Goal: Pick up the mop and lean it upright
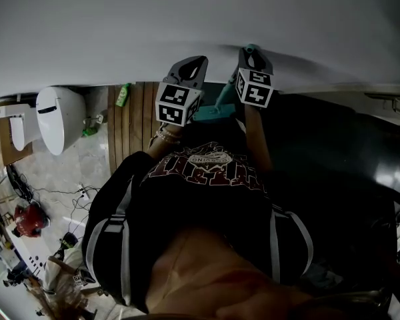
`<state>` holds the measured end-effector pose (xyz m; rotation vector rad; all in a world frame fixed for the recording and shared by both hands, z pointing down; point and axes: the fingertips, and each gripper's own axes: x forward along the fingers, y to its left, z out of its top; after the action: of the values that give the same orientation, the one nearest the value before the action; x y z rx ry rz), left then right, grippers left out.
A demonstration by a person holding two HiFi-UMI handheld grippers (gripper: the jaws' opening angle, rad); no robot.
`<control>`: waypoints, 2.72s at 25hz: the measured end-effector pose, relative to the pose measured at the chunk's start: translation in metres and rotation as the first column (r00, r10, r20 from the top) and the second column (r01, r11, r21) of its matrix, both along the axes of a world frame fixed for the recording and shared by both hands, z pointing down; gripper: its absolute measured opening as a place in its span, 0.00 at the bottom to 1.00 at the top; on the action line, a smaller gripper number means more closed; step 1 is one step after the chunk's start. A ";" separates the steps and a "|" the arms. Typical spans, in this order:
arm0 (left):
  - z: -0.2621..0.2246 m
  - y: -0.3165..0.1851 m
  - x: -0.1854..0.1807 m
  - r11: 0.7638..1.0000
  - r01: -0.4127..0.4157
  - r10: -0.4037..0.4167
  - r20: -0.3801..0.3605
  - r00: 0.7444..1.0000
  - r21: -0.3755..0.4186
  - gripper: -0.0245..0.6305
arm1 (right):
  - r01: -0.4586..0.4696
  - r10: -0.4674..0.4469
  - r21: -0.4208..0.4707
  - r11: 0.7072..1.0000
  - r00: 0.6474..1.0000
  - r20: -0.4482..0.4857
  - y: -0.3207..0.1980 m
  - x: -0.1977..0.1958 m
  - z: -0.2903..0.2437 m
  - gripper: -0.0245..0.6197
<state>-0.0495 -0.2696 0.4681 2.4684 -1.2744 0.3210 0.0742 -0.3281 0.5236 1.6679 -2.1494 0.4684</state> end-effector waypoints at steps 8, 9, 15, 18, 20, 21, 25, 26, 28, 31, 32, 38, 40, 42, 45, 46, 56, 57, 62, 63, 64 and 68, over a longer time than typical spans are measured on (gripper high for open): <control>0.004 0.004 0.003 1.000 -0.004 0.004 0.004 1.000 0.000 0.10 | 0.043 -0.043 0.000 0.999 0.999 0.005 0.009 -0.010 0.002 0.22; 0.003 0.006 0.004 1.000 -0.004 0.004 0.005 1.000 0.002 0.10 | 0.048 -0.048 0.001 0.999 0.999 0.005 0.011 -0.010 0.001 0.22; 0.004 0.009 0.007 1.000 -0.003 0.003 0.005 1.000 0.003 0.10 | 0.077 -0.077 0.008 0.997 0.997 0.003 0.022 -0.017 -0.001 0.22; 0.007 0.013 0.010 1.000 -0.003 0.003 0.000 1.000 -0.007 0.10 | 0.095 -0.095 0.006 0.995 0.995 0.006 0.031 -0.018 -0.001 0.22; 0.007 0.017 0.011 1.000 -0.005 0.005 -0.002 1.000 -0.009 0.10 | 0.103 -0.103 0.005 0.995 0.995 0.007 0.038 -0.019 -0.003 0.22; 0.006 0.018 0.011 1.000 -0.006 0.006 -0.004 1.000 -0.007 0.10 | 0.105 -0.105 0.004 0.995 0.994 0.007 0.042 -0.020 -0.004 0.22; 0.002 0.022 0.012 1.000 -0.005 0.005 -0.004 1.000 -0.010 0.10 | 0.106 -0.106 0.002 0.994 0.994 0.014 0.055 -0.020 -0.008 0.22; 0.002 0.023 0.013 1.000 -0.005 0.005 -0.001 1.000 -0.008 0.10 | 0.108 -0.108 0.002 0.994 0.994 0.015 0.059 -0.020 -0.009 0.22; 0.003 0.025 0.013 1.000 -0.004 0.004 0.001 1.000 -0.005 0.10 | 0.115 -0.115 0.002 0.993 0.993 0.015 0.068 -0.021 -0.011 0.22; 0.002 0.030 0.017 1.000 -0.006 0.006 -0.005 1.000 -0.008 0.10 | 0.123 -0.123 0.001 0.992 0.992 0.017 0.082 -0.020 -0.014 0.22; 0.002 0.033 0.020 1.000 -0.009 0.009 -0.006 1.000 -0.009 0.10 | 0.123 -0.123 -0.001 0.992 0.992 0.017 0.087 -0.019 -0.015 0.22; 0.003 0.052 0.036 0.999 -0.028 0.028 -0.017 0.999 -0.022 0.10 | 0.122 -0.121 -0.006 0.993 0.992 0.024 0.113 -0.009 -0.018 0.22; 0.004 0.057 0.038 0.999 -0.031 0.030 -0.017 0.999 -0.026 0.10 | 0.126 -0.125 -0.007 0.992 0.992 0.023 0.119 -0.009 -0.019 0.22; 0.004 0.061 0.039 0.999 -0.034 0.034 -0.013 0.999 -0.025 0.10 | 0.131 -0.130 -0.008 0.991 0.991 0.023 0.125 -0.009 -0.020 0.22; 0.005 0.066 0.041 0.999 -0.041 0.040 -0.012 0.999 -0.031 0.10 | 0.138 -0.138 -0.011 0.990 0.990 0.020 0.134 -0.010 -0.020 0.22; 0.005 0.068 0.042 0.999 -0.042 0.042 -0.013 0.999 -0.031 0.10 | 0.140 -0.140 -0.012 0.990 0.990 0.020 0.136 -0.011 -0.020 0.22; 0.005 0.089 0.056 0.998 -0.056 0.056 -0.003 0.998 -0.028 0.10 | 0.175 -0.175 -0.008 0.985 0.984 0.021 0.167 -0.010 -0.023 0.22; 0.005 0.090 0.056 0.998 -0.056 0.056 -0.002 0.998 -0.026 0.10 | 0.177 -0.177 -0.008 0.984 0.984 0.021 0.170 -0.010 -0.023 0.22; 0.003 0.098 0.056 0.998 -0.057 0.057 0.000 0.998 -0.020 0.10 | 0.190 -0.189 -0.005 0.982 0.982 0.019 0.179 -0.012 -0.023 0.22; 0.002 0.099 0.056 0.998 -0.056 0.056 0.004 0.998 -0.019 0.10 | 0.192 -0.191 -0.004 0.981 0.981 0.018 0.181 -0.012 -0.023 0.22; 0.002 0.100 0.055 0.998 -0.054 0.054 0.007 0.999 -0.018 0.10 | 0.192 -0.192 -0.005 0.981 0.981 0.017 0.183 -0.012 -0.023 0.22; 0.000 0.103 0.050 0.999 -0.042 0.042 0.011 0.999 -0.009 0.10 | 0.192 -0.192 -0.008 0.981 0.981 0.018 0.187 -0.012 -0.024 0.22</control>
<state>0.0006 -0.1669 0.4678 2.4918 -1.2243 0.3514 0.0617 -0.1407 0.4998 1.4371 -2.2885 0.4372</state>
